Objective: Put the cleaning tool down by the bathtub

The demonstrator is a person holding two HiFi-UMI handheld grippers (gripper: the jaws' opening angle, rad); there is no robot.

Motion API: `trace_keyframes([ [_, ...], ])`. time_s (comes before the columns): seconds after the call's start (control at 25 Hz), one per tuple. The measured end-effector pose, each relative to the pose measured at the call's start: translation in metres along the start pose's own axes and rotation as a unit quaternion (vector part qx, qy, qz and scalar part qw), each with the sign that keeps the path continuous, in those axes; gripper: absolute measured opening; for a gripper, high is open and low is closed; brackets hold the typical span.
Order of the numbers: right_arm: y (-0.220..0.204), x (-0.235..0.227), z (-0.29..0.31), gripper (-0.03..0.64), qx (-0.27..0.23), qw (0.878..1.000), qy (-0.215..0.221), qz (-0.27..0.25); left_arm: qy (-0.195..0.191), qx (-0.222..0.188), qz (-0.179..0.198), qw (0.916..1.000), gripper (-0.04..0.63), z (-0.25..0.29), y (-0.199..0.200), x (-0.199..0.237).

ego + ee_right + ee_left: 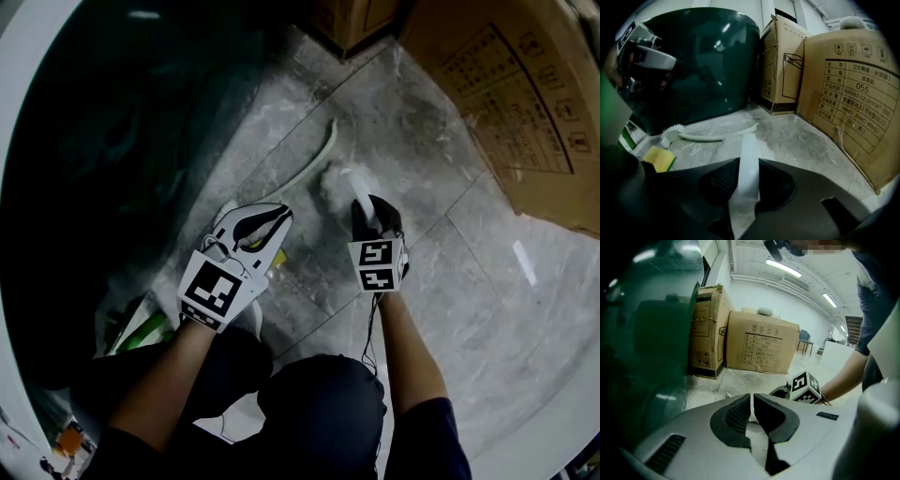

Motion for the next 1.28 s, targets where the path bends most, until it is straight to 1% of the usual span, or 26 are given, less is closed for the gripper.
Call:
trace_keyframes([
  [0.36,-0.007,0.002,0.0,0.095,-0.009,1.0,-0.003,-0.013,-0.004,0.009,0.001,0.9999,0.044,0.009,-0.007,-0.003],
  [0.72,-0.005,0.001,-0.002,0.104,-0.008,1.0,-0.003,0.006,-0.006,0.007,0.005,0.9999,0.044,0.007,-0.005,-0.008],
  [0.84,-0.001,0.002,-0.004,0.118,-0.014,1.0,0.0,0.007,-0.005,0.005,0.007,1.0,0.044,0.006,-0.005,-0.007],
  [1.04,0.005,0.004,-0.011,0.163,-0.02,1.0,0.01,0.016,-0.004,0.003,0.011,0.9999,0.044,0.003,-0.003,-0.006],
  [1.16,0.01,0.004,-0.022,0.183,-0.021,0.999,0.014,0.02,-0.005,-0.001,0.013,0.9999,0.044,0.0,0.007,-0.006],
  [1.28,0.021,0.003,-0.039,0.186,-0.023,0.999,0.01,0.026,-0.01,-0.002,0.023,0.9997,0.044,-0.004,0.021,-0.002],
])
Point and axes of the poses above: the fingertips, and each gripper's own axes: z forward along the fingers, x to its left, y out of its top, the point moved 6 cm from there along -z, backward along the fingers, and after that the axes turned 5 degrees about x, right-handed, at the moved point
